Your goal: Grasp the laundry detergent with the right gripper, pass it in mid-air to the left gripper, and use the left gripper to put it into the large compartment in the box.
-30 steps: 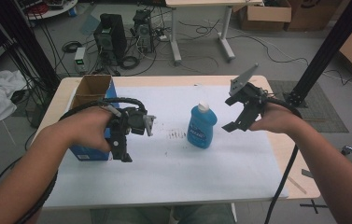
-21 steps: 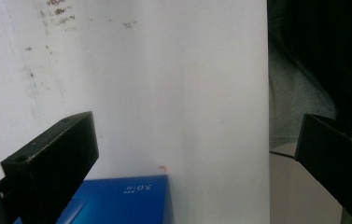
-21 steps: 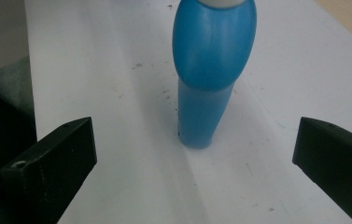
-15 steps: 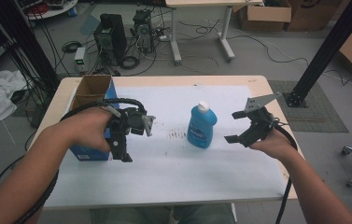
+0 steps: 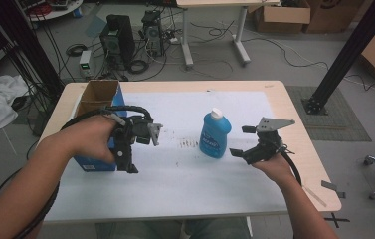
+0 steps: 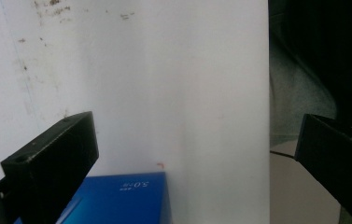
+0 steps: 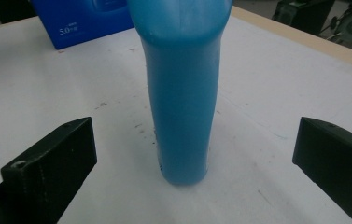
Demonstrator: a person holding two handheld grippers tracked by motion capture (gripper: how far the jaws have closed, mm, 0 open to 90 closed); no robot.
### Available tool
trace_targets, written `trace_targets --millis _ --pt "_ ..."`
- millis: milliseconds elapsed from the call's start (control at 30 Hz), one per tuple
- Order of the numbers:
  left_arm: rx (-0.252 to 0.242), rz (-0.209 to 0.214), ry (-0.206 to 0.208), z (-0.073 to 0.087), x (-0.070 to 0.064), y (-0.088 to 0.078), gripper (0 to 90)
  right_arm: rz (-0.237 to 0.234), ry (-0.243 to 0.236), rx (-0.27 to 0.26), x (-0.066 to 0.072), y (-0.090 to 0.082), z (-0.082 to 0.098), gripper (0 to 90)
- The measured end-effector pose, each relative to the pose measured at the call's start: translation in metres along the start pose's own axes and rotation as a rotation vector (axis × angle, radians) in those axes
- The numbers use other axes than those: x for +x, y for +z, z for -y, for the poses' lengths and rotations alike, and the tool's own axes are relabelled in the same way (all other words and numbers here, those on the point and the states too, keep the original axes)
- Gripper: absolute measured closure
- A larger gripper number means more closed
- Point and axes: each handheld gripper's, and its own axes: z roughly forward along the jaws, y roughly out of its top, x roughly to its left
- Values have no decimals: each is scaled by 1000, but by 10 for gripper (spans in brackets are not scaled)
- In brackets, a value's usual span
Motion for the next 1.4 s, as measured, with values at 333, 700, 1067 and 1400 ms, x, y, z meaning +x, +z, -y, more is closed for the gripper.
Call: trace_targets --millis 333,700,1067,1400 --pt "5 -6 -3 -1 -3 -4 1 -17 26 -57 -1 25 11 0" --pt "7 -5 -5 0 -5 -3 0 -12 43 -82 -1 47 18 0" --pt "8 1 -10 2 -7 -1 1 -6 30 -97 2 70 16 0" --pt "7 0 -19 4 -7 0 0 12 42 -120 2 79 16 12"
